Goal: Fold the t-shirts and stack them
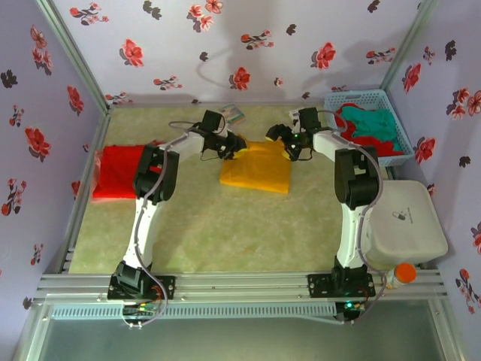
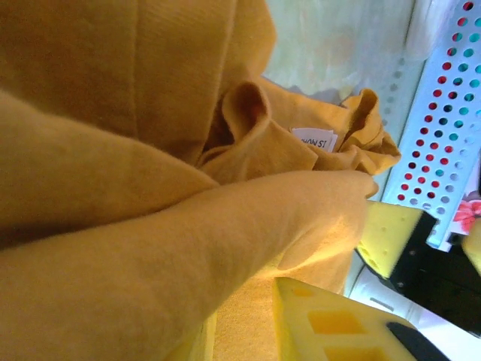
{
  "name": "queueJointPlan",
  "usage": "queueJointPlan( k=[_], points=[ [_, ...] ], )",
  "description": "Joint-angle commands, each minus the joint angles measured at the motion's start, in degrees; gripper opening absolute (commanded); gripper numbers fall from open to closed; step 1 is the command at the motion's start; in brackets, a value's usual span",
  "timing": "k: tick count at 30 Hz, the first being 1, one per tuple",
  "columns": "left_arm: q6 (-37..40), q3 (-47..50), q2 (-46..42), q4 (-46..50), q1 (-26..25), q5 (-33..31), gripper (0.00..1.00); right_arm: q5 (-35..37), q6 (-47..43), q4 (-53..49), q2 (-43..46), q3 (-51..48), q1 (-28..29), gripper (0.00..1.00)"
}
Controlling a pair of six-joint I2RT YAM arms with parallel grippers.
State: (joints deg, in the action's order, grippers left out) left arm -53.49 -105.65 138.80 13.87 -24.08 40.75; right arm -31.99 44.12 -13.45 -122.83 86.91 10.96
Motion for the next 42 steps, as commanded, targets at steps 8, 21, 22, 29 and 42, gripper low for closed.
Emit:
queueJointPlan(
  k=[8, 21, 22, 29, 42],
  points=[
    [6.51, -0.8, -6.49, 10.76, 2.53, -3.65, 0.23, -0.39, -2.43, -3.88, 1.09, 3.03, -0.97, 0.92],
    [10.52, 7.68, -19.38, 15.2, -2.55, -8.39, 0.15, -1.52, 6.29, -2.82, 15.04, -6.11, 3.3, 0.92],
    [9.04, 9.17, -19.96, 13.53, -3.25, -8.35, 0.15, -2.01, 8.71, -0.69, 15.56, -7.79, 3.94, 0.92],
    [4.63, 16.97, -19.71, 4.54, -8.4, -11.33, 0.15, -0.86, 20.68, 16.58, 17.59, -19.91, 8.21, 0.92],
    [2.96, 33.01, -19.0, -1.64, -8.42, -18.83, 0.14, 0.6, 20.82, 27.47, 14.9, -32.93, 8.64, 0.92]
  ],
)
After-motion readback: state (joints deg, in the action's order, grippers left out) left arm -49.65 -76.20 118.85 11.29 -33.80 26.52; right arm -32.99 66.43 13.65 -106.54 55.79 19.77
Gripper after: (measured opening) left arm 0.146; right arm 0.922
